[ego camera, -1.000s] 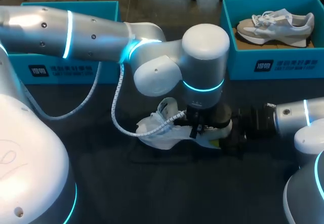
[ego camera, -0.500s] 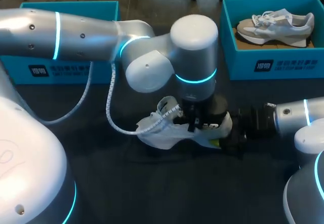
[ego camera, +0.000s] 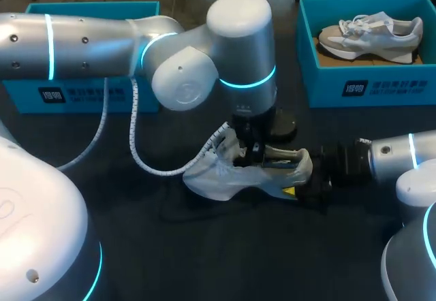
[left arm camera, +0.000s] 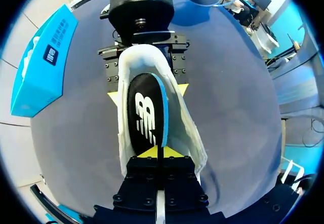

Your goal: Take the shoe out of the shoebox, open the shoe tongue, remove and reinsert the insole, then place the shoe into the shoebox

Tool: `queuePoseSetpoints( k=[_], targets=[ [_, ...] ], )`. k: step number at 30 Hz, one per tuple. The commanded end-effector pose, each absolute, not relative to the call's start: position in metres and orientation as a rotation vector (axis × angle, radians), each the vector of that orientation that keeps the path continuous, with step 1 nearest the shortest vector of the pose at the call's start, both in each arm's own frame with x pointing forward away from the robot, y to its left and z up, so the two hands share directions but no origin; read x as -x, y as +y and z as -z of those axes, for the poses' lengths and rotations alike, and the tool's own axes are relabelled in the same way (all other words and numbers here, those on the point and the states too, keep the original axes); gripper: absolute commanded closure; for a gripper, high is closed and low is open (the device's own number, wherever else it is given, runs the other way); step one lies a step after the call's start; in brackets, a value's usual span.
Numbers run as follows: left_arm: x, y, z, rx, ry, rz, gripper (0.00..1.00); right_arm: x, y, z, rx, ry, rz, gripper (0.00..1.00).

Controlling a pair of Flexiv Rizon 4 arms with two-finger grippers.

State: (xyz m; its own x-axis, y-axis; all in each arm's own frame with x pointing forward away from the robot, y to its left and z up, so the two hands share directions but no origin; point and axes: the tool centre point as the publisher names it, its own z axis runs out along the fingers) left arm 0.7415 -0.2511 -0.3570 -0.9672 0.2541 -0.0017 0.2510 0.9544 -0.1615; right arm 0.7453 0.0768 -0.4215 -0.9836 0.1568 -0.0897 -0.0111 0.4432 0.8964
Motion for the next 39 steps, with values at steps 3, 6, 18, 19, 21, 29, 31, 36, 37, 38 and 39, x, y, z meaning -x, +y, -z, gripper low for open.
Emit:
queuePoseSetpoints(
  k=[3, 6, 18, 19, 21, 29, 31, 36, 37, 38, 39],
  targets=[
    [-0.738, -0.240, 0.339, 0.399, -3.091, -0.352, 1.00, -0.747, 0.079, 0.423, -0.130, 2.537, -1.563, 1.00],
    [-0.736, -0.241, 0.332, 0.404, -3.094, -0.395, 1.00, -0.747, 0.079, 0.423, -0.130, 2.537, -1.563, 1.00],
    [-0.726, -0.251, 0.313, 0.451, -3.083, -0.497, 1.00, -0.747, 0.079, 0.423, -0.130, 2.537, -1.563, 1.00],
    [-0.725, -0.254, 0.312, 0.458, -3.076, -0.511, 1.00, -0.747, 0.079, 0.423, -0.130, 2.537, -1.563, 1.00],
    [-0.722, -0.259, 0.310, 0.467, -3.068, -0.526, 1.00, -0.747, 0.079, 0.423, -0.130, 2.537, -1.563, 1.00],
    [-0.715, -0.275, 0.309, 0.502, -3.042, -0.582, 1.00, -0.747, 0.079, 0.423, -0.130, 2.537, -1.563, 1.00],
    [-0.715, -0.278, 0.312, 0.490, -3.050, -0.576, 1.00, -0.747, 0.079, 0.423, -0.130, 2.537, -1.563, 1.00],
    [-0.715, -0.280, 0.318, 0.469, -3.074, -0.601, 1.00, -0.747, 0.079, 0.423, -0.130, 2.537, -1.563, 1.00],
    [-0.714, -0.279, 0.319, 0.469, -3.076, -0.628, 0.94, -0.747, 0.079, 0.423, -0.130, 2.537, -1.563, 1.00],
    [-0.713, -0.279, 0.318, 0.491, -3.088, -0.629, 0.87, -0.747, 0.079, 0.423, -0.130, 2.537, -1.563, 1.00],
    [-0.712, -0.279, 0.319, 0.501, -3.107, -0.632, 0.86, -0.747, 0.079, 0.423, -0.130, 2.537, -1.563, 1.00]
  ],
)
